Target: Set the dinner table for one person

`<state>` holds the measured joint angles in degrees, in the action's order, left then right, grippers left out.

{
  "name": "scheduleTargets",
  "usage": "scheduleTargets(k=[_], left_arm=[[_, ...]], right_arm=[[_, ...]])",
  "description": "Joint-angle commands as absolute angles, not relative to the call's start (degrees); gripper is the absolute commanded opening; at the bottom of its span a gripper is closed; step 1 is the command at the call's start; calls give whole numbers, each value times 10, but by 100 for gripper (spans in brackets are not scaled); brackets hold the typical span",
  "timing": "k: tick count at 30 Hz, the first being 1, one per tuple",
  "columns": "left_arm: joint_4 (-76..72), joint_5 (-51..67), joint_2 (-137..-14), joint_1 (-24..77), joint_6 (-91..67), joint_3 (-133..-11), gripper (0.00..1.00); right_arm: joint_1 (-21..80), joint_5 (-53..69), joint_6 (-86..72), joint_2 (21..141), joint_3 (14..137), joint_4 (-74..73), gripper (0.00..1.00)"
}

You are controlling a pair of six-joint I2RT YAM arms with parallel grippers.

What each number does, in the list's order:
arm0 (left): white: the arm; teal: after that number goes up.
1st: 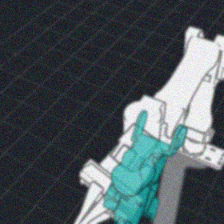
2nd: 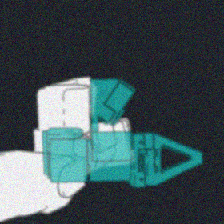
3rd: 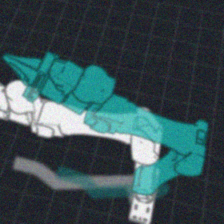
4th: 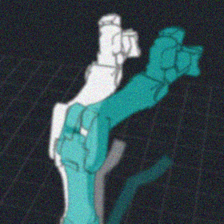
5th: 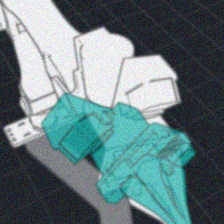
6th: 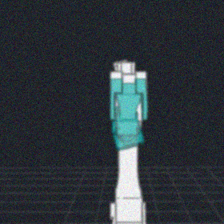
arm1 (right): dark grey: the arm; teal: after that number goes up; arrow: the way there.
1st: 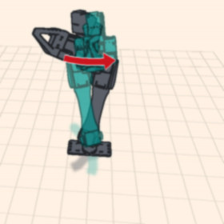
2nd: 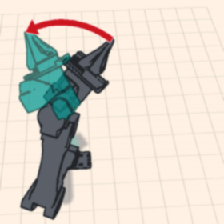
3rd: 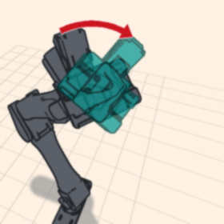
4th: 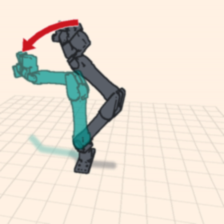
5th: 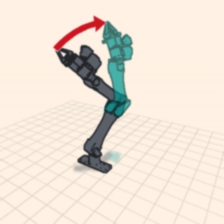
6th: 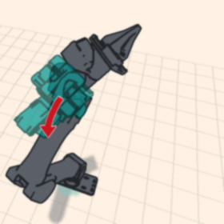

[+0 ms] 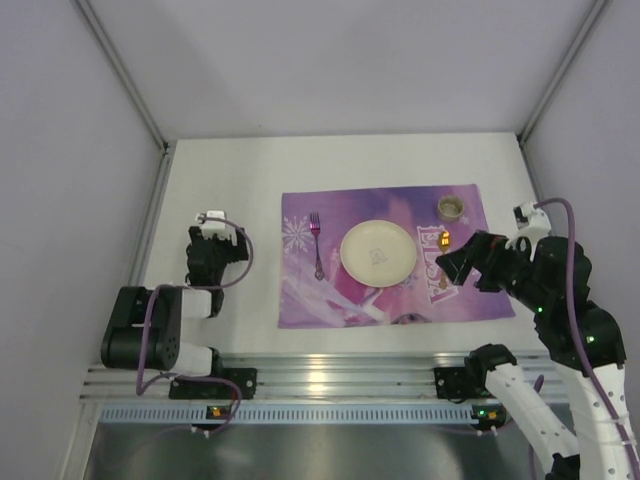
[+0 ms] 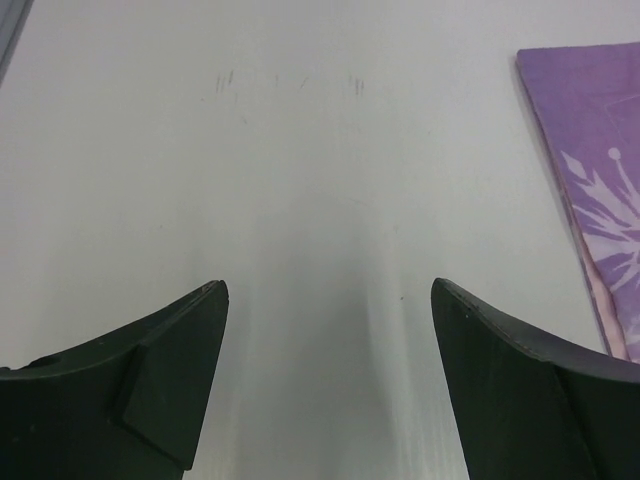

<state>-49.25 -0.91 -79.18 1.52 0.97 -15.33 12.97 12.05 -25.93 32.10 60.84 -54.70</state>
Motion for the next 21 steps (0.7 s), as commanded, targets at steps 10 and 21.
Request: scheduleTargets(k=[10, 21], left_arm=[[-620, 5, -904, 8, -17, -184, 97], [-628, -29, -902, 9, -23, -182, 98]], right_arm=[[134, 134, -237, 280, 592, -498, 100], [134, 114, -231, 286, 578, -458, 100]])
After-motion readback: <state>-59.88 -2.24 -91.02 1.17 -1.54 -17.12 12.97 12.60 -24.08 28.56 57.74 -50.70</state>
